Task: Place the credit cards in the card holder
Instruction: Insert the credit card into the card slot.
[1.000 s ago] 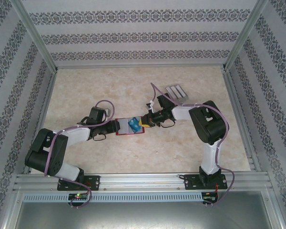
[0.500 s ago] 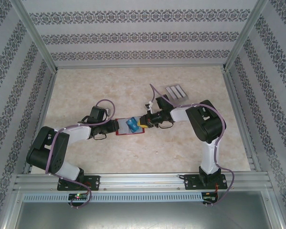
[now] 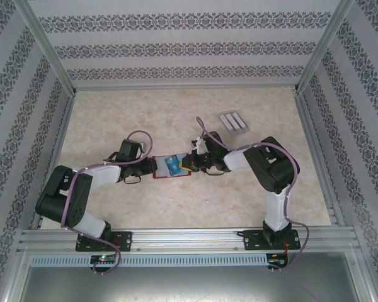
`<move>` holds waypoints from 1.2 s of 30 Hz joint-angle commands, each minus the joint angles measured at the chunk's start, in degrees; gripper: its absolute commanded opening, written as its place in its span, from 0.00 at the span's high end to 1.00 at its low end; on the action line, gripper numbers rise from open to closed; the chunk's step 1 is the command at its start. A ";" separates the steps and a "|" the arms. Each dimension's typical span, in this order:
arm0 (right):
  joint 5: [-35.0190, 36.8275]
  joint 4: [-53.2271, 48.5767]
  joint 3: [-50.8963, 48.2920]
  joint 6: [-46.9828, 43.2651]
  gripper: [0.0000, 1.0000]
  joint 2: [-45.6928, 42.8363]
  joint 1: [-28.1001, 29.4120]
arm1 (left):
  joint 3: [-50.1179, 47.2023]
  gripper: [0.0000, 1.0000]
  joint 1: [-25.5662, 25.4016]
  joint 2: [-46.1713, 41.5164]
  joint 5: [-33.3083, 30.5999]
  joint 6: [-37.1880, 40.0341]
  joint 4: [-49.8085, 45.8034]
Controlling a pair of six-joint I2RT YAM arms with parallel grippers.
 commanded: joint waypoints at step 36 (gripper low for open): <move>15.51 5.85 2.23 11.56 0.83 2.50 12.11 | 1.25 0.79 -0.56 2.14 1.22 -2.39 -1.85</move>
